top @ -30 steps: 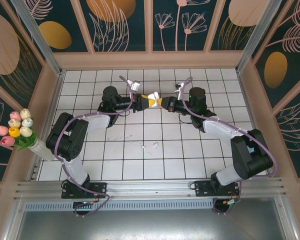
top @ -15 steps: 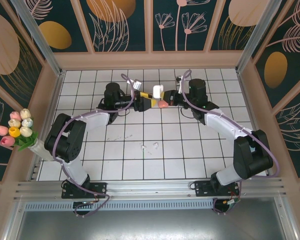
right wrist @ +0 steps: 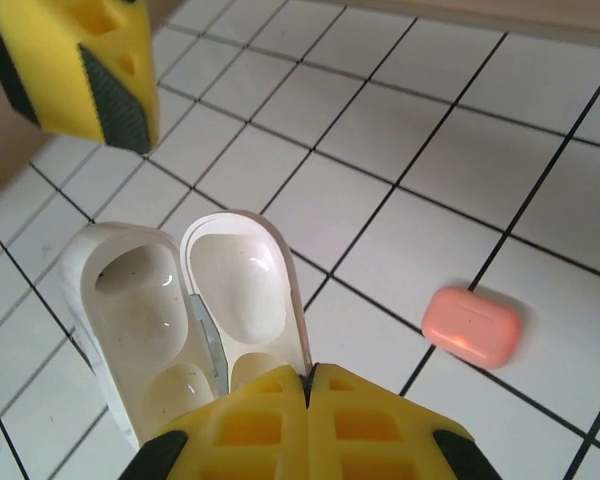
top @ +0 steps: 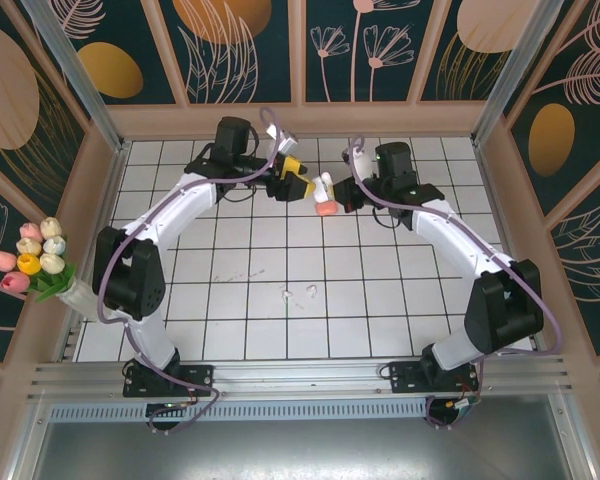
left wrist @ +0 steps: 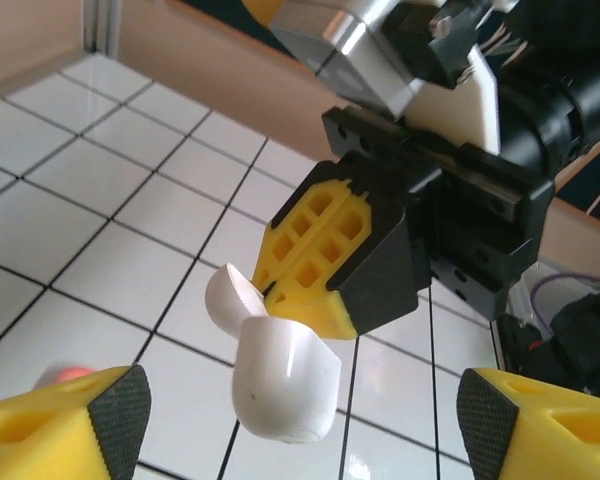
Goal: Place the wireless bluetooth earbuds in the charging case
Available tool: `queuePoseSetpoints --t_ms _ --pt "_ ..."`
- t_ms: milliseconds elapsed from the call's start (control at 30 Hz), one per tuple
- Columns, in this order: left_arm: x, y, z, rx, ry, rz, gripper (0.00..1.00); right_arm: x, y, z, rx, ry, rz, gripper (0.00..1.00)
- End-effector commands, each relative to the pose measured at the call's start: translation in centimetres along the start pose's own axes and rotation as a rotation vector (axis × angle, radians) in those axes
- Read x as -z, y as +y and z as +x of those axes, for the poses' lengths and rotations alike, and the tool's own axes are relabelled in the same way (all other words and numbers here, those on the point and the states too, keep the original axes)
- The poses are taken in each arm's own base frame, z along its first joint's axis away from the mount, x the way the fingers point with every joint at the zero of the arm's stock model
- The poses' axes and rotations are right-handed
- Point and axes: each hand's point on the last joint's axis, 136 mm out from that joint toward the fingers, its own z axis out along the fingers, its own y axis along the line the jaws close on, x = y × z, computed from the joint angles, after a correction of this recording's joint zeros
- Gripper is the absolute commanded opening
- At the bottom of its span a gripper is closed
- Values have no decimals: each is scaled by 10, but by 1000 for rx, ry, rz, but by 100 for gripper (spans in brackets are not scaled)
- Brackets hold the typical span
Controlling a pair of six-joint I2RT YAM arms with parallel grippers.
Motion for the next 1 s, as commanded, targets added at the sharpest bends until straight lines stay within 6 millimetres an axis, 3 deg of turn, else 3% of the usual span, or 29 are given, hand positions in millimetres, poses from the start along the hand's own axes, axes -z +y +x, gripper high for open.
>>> queuePoseSetpoints --t_ms 0,200,667,967 --pt "-5 2 35 62 120 46 78 -6 5 23 85 129 -11 0" --pt "-9 3 51 84 157 87 76 -10 9 36 95 168 -29 0" --pt "-16 -5 68 123 193 179 70 -31 29 43 130 213 -98 0" --pt "-17 -9 80 131 230 200 62 -36 31 38 141 219 -96 0"
